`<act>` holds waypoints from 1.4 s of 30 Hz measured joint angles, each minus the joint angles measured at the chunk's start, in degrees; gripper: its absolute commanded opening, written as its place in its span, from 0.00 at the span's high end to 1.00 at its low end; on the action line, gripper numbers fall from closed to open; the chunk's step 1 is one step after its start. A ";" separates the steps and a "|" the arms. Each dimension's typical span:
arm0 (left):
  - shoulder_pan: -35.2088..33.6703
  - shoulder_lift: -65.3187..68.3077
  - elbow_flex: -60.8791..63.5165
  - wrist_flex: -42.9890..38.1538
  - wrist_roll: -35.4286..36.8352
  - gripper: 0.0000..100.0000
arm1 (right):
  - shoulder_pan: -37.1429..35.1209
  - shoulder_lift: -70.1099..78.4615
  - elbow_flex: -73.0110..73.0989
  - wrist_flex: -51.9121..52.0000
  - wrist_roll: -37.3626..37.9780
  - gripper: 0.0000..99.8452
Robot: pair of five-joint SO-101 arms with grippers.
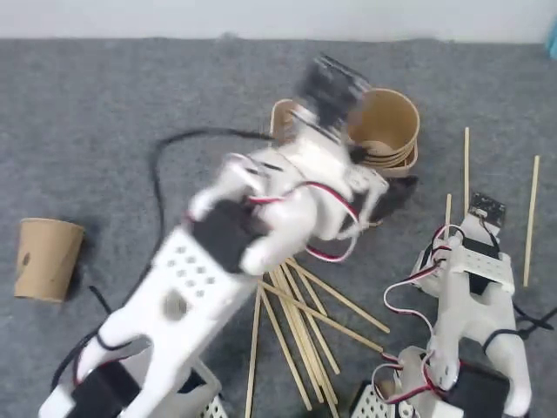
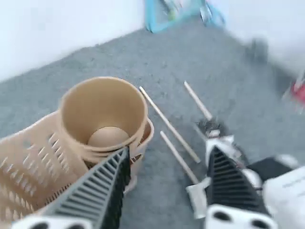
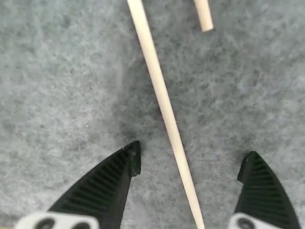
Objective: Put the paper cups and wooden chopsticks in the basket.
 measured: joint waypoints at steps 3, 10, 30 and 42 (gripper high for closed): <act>0.53 -1.32 12.13 -12.48 -6.59 0.96 | -0.18 0.00 0.00 0.00 0.00 0.67; 0.88 -8.44 44.57 -58.37 -10.37 0.95 | -0.35 0.00 0.00 0.00 0.00 0.67; -0.53 5.36 45.01 -80.88 -7.21 0.99 | -1.41 0.00 0.00 0.00 0.00 0.67; -0.53 8.09 46.24 -82.37 -7.21 0.99 | -1.41 0.00 0.00 0.00 0.62 0.67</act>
